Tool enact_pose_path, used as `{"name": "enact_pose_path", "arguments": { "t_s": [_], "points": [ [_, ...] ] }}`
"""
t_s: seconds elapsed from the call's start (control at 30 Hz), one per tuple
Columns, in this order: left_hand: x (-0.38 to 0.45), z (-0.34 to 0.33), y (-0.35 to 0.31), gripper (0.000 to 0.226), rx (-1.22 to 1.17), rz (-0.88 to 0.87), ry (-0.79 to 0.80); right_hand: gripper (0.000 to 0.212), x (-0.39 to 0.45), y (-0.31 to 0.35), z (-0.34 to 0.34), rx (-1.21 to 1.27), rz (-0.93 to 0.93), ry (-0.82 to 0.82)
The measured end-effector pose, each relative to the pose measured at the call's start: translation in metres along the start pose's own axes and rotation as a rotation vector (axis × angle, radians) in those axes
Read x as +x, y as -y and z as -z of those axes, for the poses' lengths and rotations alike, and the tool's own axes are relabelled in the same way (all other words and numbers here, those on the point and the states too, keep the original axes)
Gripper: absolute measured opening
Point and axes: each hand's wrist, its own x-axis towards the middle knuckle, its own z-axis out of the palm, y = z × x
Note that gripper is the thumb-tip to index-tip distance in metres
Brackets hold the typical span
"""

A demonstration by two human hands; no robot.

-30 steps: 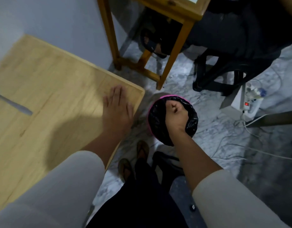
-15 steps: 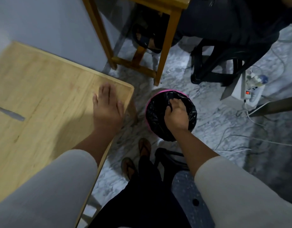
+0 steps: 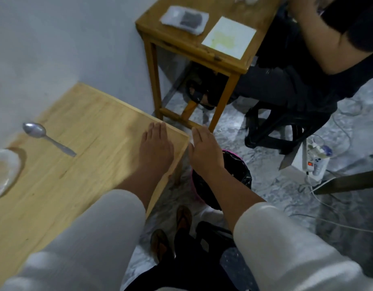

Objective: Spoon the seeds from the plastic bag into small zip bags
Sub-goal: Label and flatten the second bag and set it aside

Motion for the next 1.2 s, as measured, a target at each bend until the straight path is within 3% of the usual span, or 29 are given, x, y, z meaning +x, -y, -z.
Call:
{"name": "enact_pose_path", "arguments": {
  "t_s": [0.37, 0.6, 0.73, 0.87, 0.93, 1.2],
  "points": [
    [-0.047, 0.083, 0.110, 0.049, -0.013, 0.242, -0.279, 0.044, 0.029, 0.126, 0.022, 0.087, 0.250, -0.177],
    [-0.117, 0.086, 0.179, 0.048, -0.075, 0.570, -0.365, 0.046, 0.041, 0.215, -0.009, 0.212, 0.430, 0.010],
    [-0.161, 0.063, 0.199, 0.065, -0.139, 0.737, -0.331, 0.039, 0.045, 0.248, -0.040, 0.261, 0.533, 0.184],
    [-0.189, 0.042, 0.203, 0.072, -0.207, 0.872, -0.329, 0.038, 0.049, 0.275, -0.065, 0.379, 0.528, 0.372],
    [-0.191, 0.030, 0.206, 0.063, -0.214, 0.921, -0.314, 0.039, 0.054, 0.288, -0.076, 0.449, 0.509, 0.436],
    [-0.178, -0.011, 0.227, 0.059, -0.168, 1.070, -0.267, 0.046, 0.083, 0.339, -0.114, 0.607, 0.522, 0.542]
  ]
}}
